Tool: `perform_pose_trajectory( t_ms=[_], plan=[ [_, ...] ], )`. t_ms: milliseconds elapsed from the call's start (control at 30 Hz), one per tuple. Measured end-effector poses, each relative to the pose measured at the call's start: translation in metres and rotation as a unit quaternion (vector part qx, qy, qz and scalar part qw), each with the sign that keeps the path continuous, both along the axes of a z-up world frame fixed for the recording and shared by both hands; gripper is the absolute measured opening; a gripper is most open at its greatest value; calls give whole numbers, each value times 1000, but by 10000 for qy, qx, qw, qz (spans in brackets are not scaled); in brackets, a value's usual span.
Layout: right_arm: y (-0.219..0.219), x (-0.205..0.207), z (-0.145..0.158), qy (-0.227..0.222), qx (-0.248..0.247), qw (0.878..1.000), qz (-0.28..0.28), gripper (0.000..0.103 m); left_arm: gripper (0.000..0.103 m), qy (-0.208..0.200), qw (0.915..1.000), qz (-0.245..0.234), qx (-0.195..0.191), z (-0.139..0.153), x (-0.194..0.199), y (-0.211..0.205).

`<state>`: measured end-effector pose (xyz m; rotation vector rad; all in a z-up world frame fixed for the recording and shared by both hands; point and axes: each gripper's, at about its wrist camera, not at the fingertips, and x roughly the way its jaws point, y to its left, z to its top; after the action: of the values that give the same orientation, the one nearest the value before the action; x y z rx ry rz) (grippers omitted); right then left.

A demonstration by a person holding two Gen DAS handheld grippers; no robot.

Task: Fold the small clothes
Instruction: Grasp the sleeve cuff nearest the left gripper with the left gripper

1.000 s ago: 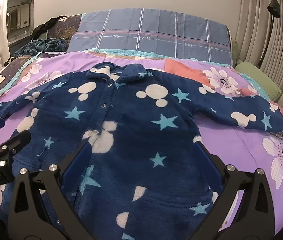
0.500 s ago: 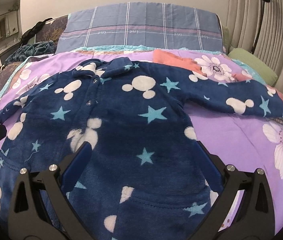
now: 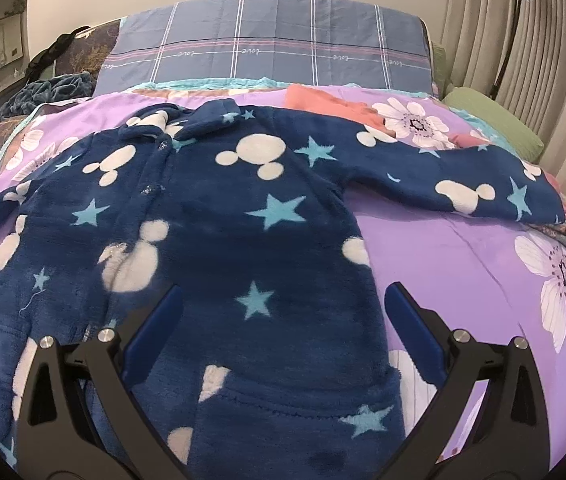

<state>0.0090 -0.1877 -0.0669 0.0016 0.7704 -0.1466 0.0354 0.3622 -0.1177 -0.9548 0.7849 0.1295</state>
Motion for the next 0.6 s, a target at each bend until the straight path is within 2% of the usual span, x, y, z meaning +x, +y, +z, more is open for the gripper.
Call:
perform_pose_trajectory(
  t_ms=[67, 167, 233, 267, 300, 367, 400, 433, 500, 567, 600],
  plan=[
    [0, 0, 0, 10, -9, 10000, 6, 101, 74, 77, 9984, 440, -341, -13, 3, 30],
    [-1, 0, -1, 16, -58, 10000, 9, 101, 74, 66, 9937, 883, -680, -29, 13, 58],
    [-2, -1, -2, 15, -80, 10000, -13, 101, 73, 0, 9906, 1098, -818, -34, 20, 70],
    [-3, -2, -2, 17, -94, 9999, -38, 101, 68, -10, 9892, 1220, -812, -33, 25, 75],
    [-3, -2, -2, 23, -106, 9999, -58, 101, 63, 10, 9888, 1288, -756, -33, 31, 80],
    [-8, -4, -3, 35, -137, 9998, -127, 101, 20, 135, 9893, 1313, -615, -33, 45, 86],
    [-10, -4, -4, 46, -143, 9997, -166, 101, 11, 119, 9899, 1254, -653, -33, 52, 87],
    [-13, -4, -4, 59, -139, 9997, -198, 101, 9, 83, 9898, 1238, -695, -32, 56, 87],
    [-19, -4, -5, 85, -108, 9995, -291, 101, 8, -78, 9922, 1145, -477, -14, 64, 79],
    [-25, -4, -7, 92, -85, 9992, -371, 101, 8, -425, 9965, 702, 180, 27, 81, 51],
    [-27, -3, -7, 97, -75, 9992, -393, 101, 8, -547, 9967, 483, 347, 41, 85, 35]
  ],
)
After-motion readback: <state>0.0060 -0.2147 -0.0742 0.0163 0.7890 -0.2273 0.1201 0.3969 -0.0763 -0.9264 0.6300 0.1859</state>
